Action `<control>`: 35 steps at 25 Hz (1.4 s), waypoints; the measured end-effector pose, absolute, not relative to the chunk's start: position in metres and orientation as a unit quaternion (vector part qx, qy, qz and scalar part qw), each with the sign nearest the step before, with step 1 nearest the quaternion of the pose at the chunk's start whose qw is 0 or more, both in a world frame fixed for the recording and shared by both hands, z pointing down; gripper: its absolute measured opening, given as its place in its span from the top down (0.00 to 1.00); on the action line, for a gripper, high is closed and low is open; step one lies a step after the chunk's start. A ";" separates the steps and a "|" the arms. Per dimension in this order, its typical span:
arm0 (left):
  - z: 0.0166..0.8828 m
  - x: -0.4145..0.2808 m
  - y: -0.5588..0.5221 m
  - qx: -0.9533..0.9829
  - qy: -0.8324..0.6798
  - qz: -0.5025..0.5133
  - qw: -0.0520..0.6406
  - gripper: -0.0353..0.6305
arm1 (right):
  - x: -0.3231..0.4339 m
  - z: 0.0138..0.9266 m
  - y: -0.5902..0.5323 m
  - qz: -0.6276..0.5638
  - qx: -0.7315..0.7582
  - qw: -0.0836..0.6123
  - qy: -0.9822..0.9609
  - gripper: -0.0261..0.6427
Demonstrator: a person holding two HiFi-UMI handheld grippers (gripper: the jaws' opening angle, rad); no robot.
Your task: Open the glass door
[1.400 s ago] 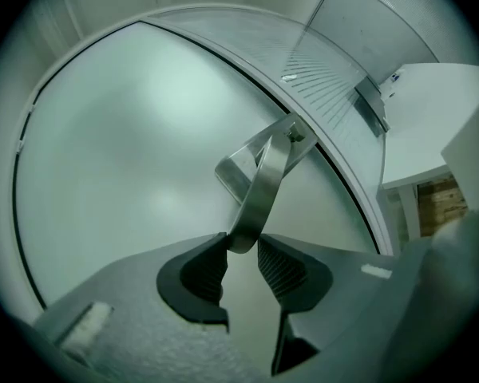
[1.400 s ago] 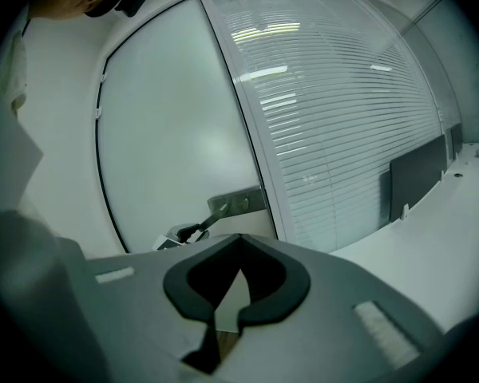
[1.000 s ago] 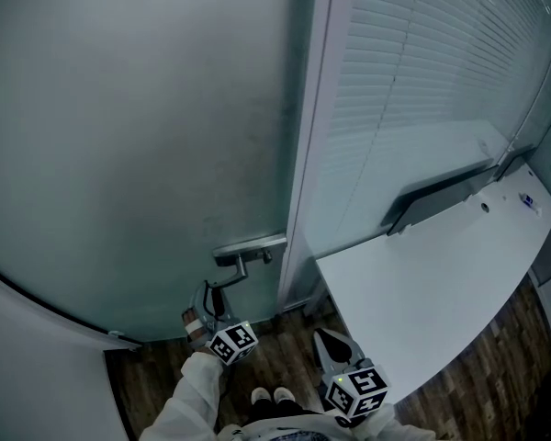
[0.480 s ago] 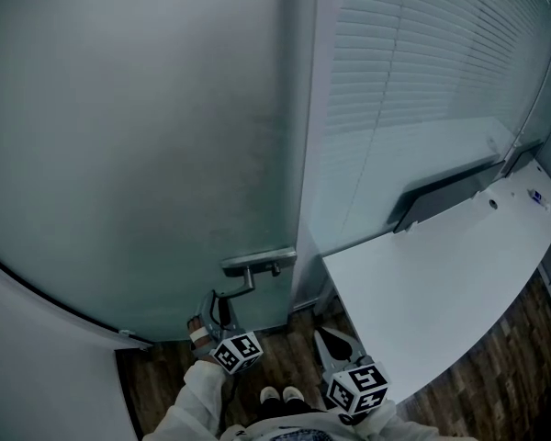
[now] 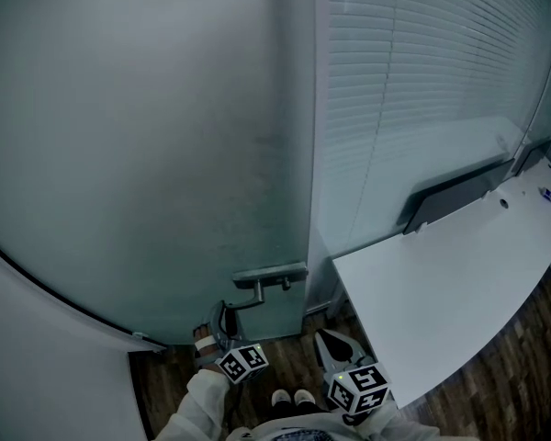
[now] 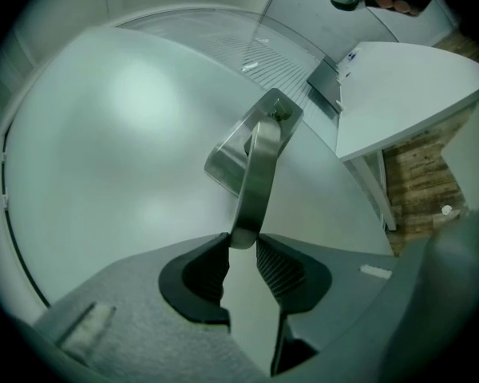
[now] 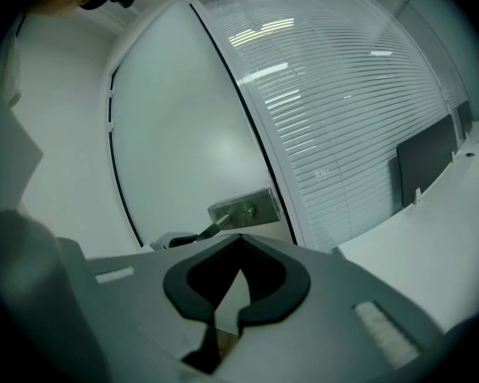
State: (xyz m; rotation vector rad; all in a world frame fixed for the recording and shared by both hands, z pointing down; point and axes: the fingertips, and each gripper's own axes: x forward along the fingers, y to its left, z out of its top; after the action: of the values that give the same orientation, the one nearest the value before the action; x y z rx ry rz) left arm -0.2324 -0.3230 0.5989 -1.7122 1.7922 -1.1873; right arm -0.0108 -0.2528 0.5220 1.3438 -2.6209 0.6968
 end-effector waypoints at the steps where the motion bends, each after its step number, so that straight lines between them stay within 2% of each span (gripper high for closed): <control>1: 0.595 -0.232 -0.321 -0.609 0.638 -0.427 0.198 0.79 | -0.011 0.521 -0.253 0.229 0.443 0.056 -0.865 0.95; 14: 0.566 -0.232 -0.297 -0.579 0.634 -0.455 0.237 0.78 | -0.003 0.526 -0.241 0.228 0.427 0.050 -0.874 0.95; 26: 0.561 -0.233 -0.296 -0.563 0.627 -0.486 0.233 0.77 | 0.005 0.534 -0.219 0.237 0.413 0.059 -0.877 0.95; 31: 0.561 -0.240 -0.251 -0.572 0.660 -0.450 0.186 0.78 | 0.012 0.525 -0.193 0.230 0.426 0.053 -0.873 0.95; 34: 0.556 -0.242 -0.203 -0.597 0.693 -0.386 0.122 0.95 | 0.010 0.520 -0.163 0.224 0.430 0.052 -0.873 0.95; 35: 0.555 -0.242 -0.186 -0.607 0.700 -0.362 0.097 0.95 | 0.008 0.519 -0.151 0.223 0.430 0.052 -0.873 0.95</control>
State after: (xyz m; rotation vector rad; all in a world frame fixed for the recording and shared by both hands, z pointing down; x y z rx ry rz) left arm -0.2416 -0.1857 0.5546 -1.7984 2.0735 -1.0724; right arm 0.0078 -0.1511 0.5192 1.3088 -2.6554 0.6767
